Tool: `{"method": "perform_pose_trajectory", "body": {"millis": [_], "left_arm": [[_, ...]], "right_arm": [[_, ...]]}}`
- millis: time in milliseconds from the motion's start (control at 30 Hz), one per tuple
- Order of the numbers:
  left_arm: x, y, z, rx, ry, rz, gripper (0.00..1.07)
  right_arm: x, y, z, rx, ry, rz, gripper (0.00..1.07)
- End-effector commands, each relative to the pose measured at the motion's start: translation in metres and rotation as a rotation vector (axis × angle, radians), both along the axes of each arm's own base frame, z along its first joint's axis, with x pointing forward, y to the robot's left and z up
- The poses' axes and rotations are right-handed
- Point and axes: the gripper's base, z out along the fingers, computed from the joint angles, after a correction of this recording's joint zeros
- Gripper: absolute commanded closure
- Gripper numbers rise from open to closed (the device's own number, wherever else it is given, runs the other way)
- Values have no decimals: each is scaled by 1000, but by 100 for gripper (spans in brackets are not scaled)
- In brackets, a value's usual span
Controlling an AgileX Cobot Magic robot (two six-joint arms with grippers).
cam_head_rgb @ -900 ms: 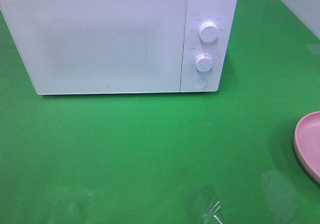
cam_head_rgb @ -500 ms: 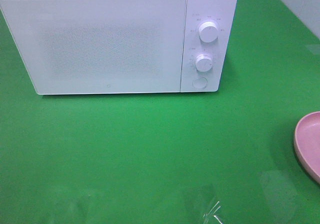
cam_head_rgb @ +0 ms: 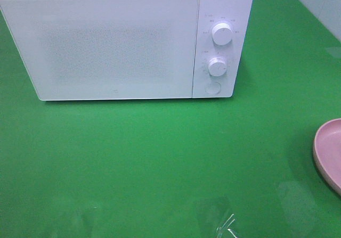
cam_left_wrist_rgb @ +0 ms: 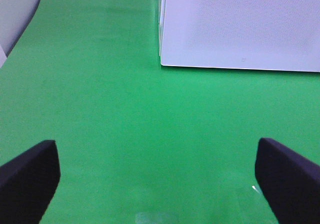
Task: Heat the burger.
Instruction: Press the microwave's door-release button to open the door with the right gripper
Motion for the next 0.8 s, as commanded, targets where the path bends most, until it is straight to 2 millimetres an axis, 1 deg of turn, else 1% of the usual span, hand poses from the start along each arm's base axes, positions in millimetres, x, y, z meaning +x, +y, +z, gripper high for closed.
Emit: {"method": "perform_pose_trajectory", "body": {"millis": [33,67,167,233,267,300,333,367,433,467,500,533,567,600,633,700,733,767,800], "left_arm": [[-2,0,0,0,-25,-6,8],[-2,0,0,0,-25,-6,8],[-2,0,0,0,-25,-6,8],[-2,0,0,0,-25,-6,8],[-2,0,0,0,-25,-6,8],[-2,0,0,0,-25,-6,8],[-2,0,0,0,-25,-6,8],[-2,0,0,0,-25,-6,8],[-2,0,0,0,-25,-6,8],[-2,0,0,0,-25,-6,8],[-2,0,0,0,-25,-6,8],[-2,0,0,0,-25,-6,8],[-2,0,0,0,-25,-6,8],[-2,0,0,0,-25,-6,8],[-2,0,0,0,-25,-6,8],[-2,0,0,0,-25,-6,8],[-2,0,0,0,-25,-6,8],[-2,0,0,0,-25,-6,8],[-2,0,0,0,-25,-6,8]], "right_arm": [[8,1,4,3,-10,-3,32],[15,2,5,1,3,-2,32],[19,2,5,0,9,-1,32],[33,4,7,-5,18,4,32],[33,4,7,-5,18,4,32],[40,5,7,-7,22,6,32],[40,5,7,-7,22,6,32],[47,6,8,-8,27,8,32],[51,6,8,-9,30,10,32],[59,7,7,-10,39,12,32],[59,7,7,-10,39,12,32],[66,8,7,-11,45,15,32],[66,8,7,-11,45,15,32],[74,9,6,-12,51,17,32],[74,9,6,-12,51,17,32],[85,11,4,-14,60,21,32],[85,11,4,-14,60,21,32],[92,12,3,-15,66,24,32],[92,12,3,-15,66,24,32]]}}
